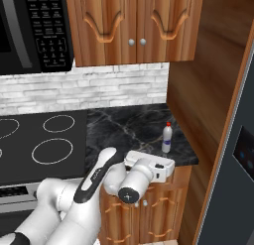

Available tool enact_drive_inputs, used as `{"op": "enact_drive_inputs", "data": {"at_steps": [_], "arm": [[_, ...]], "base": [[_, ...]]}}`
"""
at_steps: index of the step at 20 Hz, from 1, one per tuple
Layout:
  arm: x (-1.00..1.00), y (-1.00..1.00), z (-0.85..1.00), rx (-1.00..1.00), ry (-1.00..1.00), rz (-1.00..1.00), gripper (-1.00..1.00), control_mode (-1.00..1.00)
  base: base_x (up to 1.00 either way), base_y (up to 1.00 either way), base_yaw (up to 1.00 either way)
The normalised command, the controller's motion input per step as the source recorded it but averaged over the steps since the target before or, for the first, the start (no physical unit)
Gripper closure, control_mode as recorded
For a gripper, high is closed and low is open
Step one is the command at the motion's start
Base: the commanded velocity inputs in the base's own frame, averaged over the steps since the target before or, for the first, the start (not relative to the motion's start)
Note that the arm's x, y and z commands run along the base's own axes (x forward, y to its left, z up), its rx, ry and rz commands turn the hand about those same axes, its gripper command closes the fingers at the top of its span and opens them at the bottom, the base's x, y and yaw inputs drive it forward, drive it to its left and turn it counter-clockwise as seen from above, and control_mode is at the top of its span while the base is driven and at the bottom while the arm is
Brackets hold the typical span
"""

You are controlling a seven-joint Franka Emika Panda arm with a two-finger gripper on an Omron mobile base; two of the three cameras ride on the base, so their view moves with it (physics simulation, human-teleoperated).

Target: Take the bottled waters from the counter and place them in the freezer to freeze. Close the freezer door after placing the bottles.

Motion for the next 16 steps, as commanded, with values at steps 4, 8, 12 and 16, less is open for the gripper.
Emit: {"op": "enact_drive_inputs", "data": {"at_steps": [4,8,12,16], "arm": [[0.13,0.0,-0.01,0.0,0.0,0.04,-1.0,-1.0],[0.21,0.0,-0.07,0.0,0.0,0.01,-1.0,-1.0],[0.27,0.0,-0.1,0.0,0.0,0.0,-1.0,-1.0],[0.34,0.0,-0.14,-0.01,0.0,0.0,-1.0,-1.0]], "base": [[0.0,0.0,0.0],[0.0,0.0,0.0],[0.0,0.0,0.0],[0.0,0.0,0.0]]}}
